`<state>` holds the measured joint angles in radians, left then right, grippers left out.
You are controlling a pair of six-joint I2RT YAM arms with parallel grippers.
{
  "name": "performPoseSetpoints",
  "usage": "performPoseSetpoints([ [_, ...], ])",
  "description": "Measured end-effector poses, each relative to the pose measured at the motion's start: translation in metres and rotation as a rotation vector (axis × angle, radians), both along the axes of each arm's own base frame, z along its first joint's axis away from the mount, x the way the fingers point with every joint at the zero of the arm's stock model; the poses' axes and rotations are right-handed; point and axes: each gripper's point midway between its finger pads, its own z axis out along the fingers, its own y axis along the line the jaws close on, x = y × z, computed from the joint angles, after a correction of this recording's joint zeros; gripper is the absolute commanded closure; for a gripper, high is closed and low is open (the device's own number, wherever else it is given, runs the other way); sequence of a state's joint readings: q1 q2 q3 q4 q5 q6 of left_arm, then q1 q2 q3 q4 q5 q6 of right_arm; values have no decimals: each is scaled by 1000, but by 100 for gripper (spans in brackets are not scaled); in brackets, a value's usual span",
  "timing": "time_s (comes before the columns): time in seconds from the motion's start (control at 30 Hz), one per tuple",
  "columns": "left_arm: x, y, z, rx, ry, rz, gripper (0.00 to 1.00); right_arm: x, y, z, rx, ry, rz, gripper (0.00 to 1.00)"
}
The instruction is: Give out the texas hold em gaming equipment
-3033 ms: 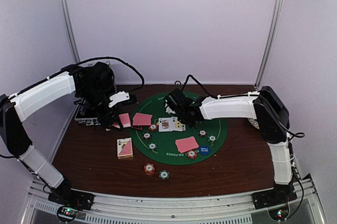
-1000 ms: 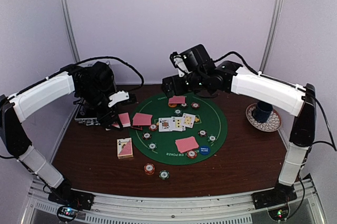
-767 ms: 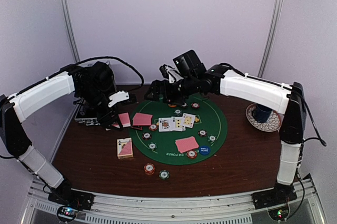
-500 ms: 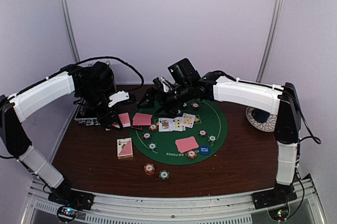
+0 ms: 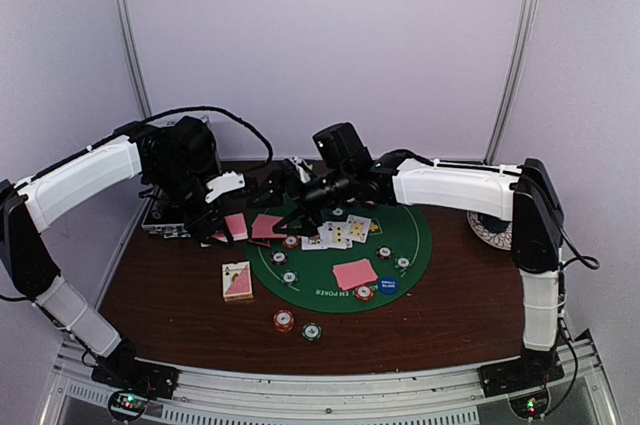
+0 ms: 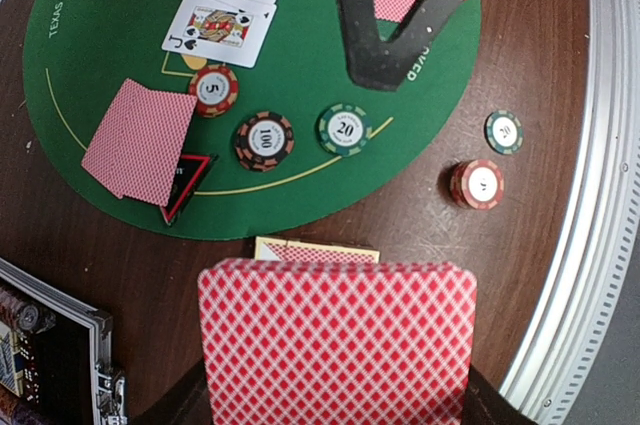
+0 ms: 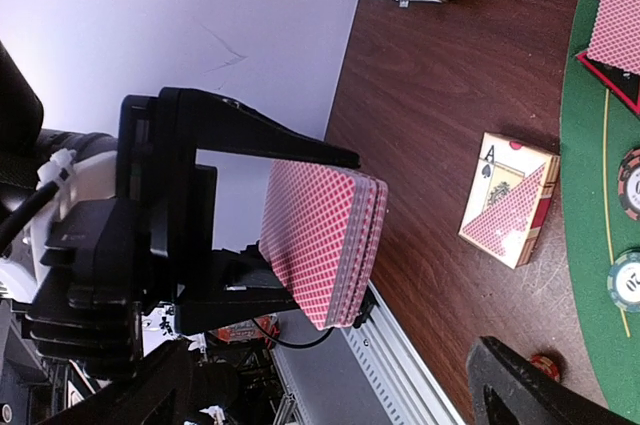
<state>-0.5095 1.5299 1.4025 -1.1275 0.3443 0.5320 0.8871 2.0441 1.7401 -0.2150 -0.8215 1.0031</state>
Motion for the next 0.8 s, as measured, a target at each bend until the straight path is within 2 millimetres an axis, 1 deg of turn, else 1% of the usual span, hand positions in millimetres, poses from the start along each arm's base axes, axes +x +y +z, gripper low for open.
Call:
performPoseSetpoints([
  [0.33,0,0,1,-2,-2,0,100,-9,11,-1,39,37,27,2],
  [0.5,2,-1,4,-7,-11,0,100,-8,15,-14,40,68,29,4],
  [0.67,2,-2,5,-10,-9,-1,100,-10,14,-29,26,103,26,4],
  [0.8,1,-3,5,-15,-8,-3,100,-8,18,-31,49,123,16,5],
])
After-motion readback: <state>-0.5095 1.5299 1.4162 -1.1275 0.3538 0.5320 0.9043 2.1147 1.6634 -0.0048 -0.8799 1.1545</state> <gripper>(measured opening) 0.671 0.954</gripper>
